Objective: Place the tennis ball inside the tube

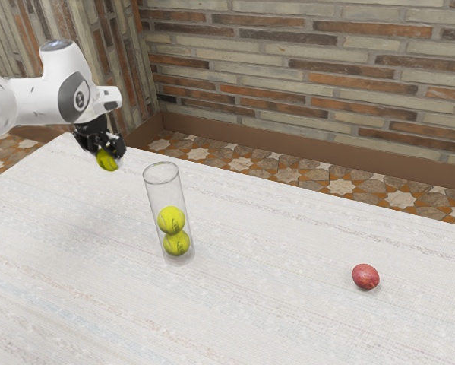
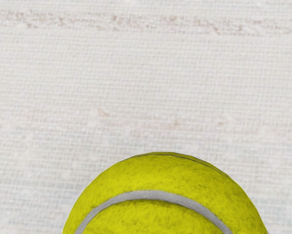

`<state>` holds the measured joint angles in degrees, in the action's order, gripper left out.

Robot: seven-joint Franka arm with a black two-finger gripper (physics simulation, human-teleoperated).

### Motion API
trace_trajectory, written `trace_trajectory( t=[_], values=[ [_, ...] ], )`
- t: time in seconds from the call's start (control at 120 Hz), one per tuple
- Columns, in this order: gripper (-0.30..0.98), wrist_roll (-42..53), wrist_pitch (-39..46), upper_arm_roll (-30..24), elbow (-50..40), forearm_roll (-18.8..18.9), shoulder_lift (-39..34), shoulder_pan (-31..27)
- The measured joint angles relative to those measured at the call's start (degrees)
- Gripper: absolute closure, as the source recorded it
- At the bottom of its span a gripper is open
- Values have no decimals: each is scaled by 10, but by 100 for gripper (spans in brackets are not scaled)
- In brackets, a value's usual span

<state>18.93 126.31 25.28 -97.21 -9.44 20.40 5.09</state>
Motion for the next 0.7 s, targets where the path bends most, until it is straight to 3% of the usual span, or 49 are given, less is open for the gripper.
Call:
trace_trajectory(
  t=[0.117, 0.342, 0.408, 0.508, 0.7],
  values=[
    [59, -11, -45, -3, 39, 4, -34, 46],
    [54, -36, -126, 3, 31, 6, -79, 132],
    [53, -41, -140, 3, 18, 6, -88, 143],
    [42, -47, -155, 4, 13, 4, -97, 149],
    [41, -54, -175, 3, -5, 14, -140, 167]
  ],
)
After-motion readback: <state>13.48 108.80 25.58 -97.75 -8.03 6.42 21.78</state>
